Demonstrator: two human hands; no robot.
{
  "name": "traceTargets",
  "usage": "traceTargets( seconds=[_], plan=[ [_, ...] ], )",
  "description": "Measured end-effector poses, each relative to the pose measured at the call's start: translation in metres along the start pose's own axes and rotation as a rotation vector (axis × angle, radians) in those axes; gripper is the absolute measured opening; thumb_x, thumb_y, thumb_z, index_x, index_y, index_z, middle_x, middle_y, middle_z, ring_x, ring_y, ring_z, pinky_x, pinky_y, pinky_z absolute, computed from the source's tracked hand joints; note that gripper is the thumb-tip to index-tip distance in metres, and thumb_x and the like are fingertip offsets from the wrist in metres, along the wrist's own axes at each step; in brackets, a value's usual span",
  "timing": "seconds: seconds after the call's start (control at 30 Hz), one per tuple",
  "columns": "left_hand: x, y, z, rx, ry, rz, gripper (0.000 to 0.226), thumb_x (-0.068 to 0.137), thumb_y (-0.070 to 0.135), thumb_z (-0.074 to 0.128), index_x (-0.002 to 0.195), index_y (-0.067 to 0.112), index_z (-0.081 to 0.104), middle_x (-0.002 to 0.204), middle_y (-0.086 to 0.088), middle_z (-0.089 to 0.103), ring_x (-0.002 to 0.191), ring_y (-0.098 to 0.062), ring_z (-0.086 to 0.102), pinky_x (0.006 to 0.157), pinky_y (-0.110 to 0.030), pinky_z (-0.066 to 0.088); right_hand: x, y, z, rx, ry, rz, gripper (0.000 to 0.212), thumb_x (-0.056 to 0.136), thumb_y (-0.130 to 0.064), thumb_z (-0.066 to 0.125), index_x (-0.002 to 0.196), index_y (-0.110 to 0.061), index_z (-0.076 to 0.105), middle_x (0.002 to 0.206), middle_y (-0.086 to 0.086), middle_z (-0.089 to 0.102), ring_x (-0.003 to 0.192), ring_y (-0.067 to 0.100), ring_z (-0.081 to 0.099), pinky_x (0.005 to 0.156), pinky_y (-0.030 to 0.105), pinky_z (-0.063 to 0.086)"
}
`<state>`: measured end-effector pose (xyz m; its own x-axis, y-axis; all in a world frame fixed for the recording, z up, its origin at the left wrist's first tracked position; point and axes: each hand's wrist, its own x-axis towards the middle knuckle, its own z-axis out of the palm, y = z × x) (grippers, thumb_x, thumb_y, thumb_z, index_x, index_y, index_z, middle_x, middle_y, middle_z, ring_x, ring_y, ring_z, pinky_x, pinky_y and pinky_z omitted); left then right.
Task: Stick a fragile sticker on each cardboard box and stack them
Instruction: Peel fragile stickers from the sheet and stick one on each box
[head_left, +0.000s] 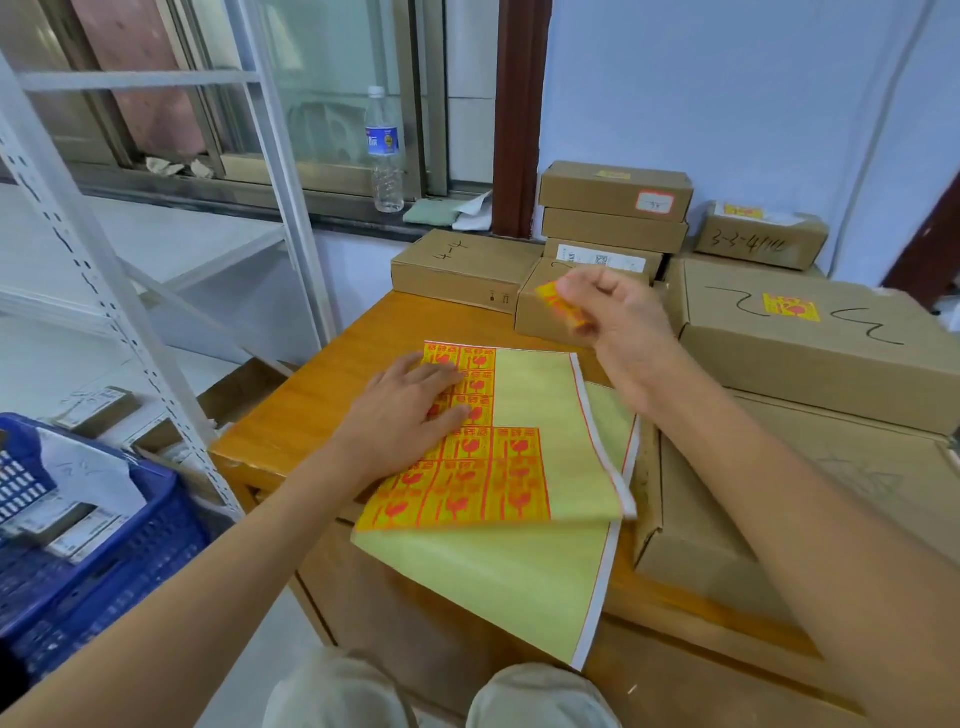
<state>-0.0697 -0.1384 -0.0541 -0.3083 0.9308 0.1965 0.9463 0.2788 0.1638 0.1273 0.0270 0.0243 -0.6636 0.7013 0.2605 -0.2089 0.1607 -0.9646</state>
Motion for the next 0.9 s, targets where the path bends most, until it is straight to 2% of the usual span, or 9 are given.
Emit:
traceTargets(
  seconds=[0.17, 0.27, 0.37, 0.47, 0.57, 0.77, 0.9],
  plan=[
    [-0.002, 0.000, -0.002, -0.074, 0.004, 0.008, 0.069, 0.094, 0.077, 0.033, 0.151, 0.038, 0.041, 0.161, 0.011, 0.035, 0.154, -0.017, 0.017, 0.122, -0.053, 0.018, 0.001, 0.009, -0.002, -0.032, -0.054, 0.076, 0.007, 0.099, -0.016, 0.066, 0.104, -0.019, 0.071, 0.090, -0.009, 0.071, 0.084, 0.010, 0.060, 0.070, 0.026, 0.047],
    [-0.001, 0.000, -0.003, -0.046, -0.063, 0.014, 0.078, 0.087, 0.086, 0.031, 0.152, 0.044, 0.036, 0.166, 0.012, 0.024, 0.156, -0.018, 0.008, 0.122, -0.054, 0.013, 0.000, 0.007, 0.004, -0.146, -0.085, 0.042, 0.013, 0.098, -0.008, 0.066, 0.101, -0.020, 0.071, 0.092, -0.007, 0.072, 0.084, 0.009, 0.062, 0.068, 0.025, 0.049],
    [0.000, 0.004, -0.006, -0.061, -0.077, 0.001, 0.079, 0.084, 0.089, 0.031, 0.152, 0.048, 0.034, 0.168, 0.011, 0.016, 0.156, -0.020, 0.005, 0.122, -0.055, 0.013, -0.005, 0.004, 0.009, -0.299, -0.147, 0.027, 0.015, 0.096, -0.005, 0.067, 0.099, -0.020, 0.071, 0.090, -0.004, 0.074, 0.082, 0.009, 0.066, 0.070, 0.029, 0.051],
    [-0.003, 0.002, -0.010, -0.173, 0.005, -0.001, 0.080, 0.082, 0.089, 0.023, 0.148, 0.048, 0.040, 0.166, 0.012, 0.023, 0.153, -0.019, 0.016, 0.120, -0.054, 0.022, -0.009, -0.014, 0.004, -0.473, -0.239, 0.058, 0.013, 0.097, -0.007, 0.069, 0.101, -0.019, 0.072, 0.093, -0.002, 0.076, 0.083, 0.009, 0.067, 0.075, 0.029, 0.052],
    [-0.006, 0.003, -0.013, -0.233, 0.092, 0.012, 0.076, 0.084, 0.086, 0.025, 0.144, 0.044, 0.047, 0.161, 0.012, 0.032, 0.148, -0.018, 0.026, 0.115, -0.051, 0.031, -0.021, -0.047, -0.020, -0.575, -0.275, 0.058, 0.011, 0.097, -0.011, 0.069, 0.100, -0.021, 0.072, 0.091, -0.005, 0.075, 0.083, 0.006, 0.067, 0.075, 0.027, 0.053],
    [-0.011, 0.020, -0.026, -0.125, 0.183, 0.168, 0.065, 0.092, 0.076, 0.028, 0.136, 0.035, 0.053, 0.148, 0.005, 0.045, 0.134, -0.022, 0.045, 0.108, -0.050, 0.036, -0.087, -0.100, -0.107, -0.775, -0.240, 0.182, 0.019, 0.099, -0.008, 0.060, 0.094, -0.021, 0.074, 0.096, -0.002, 0.074, 0.082, 0.004, 0.066, 0.076, 0.021, 0.054],
    [-0.002, 0.083, -0.043, -0.186, 0.322, 0.242, 0.057, 0.095, 0.065, 0.036, 0.131, 0.027, 0.058, 0.132, 0.003, 0.054, 0.125, -0.022, 0.048, 0.101, -0.045, 0.041, -0.124, -0.111, -0.152, -0.807, -0.195, 0.275, 0.017, 0.098, -0.012, 0.061, 0.094, -0.022, 0.074, 0.097, -0.001, 0.071, 0.085, 0.007, 0.063, 0.080, 0.029, 0.051]
  ],
)
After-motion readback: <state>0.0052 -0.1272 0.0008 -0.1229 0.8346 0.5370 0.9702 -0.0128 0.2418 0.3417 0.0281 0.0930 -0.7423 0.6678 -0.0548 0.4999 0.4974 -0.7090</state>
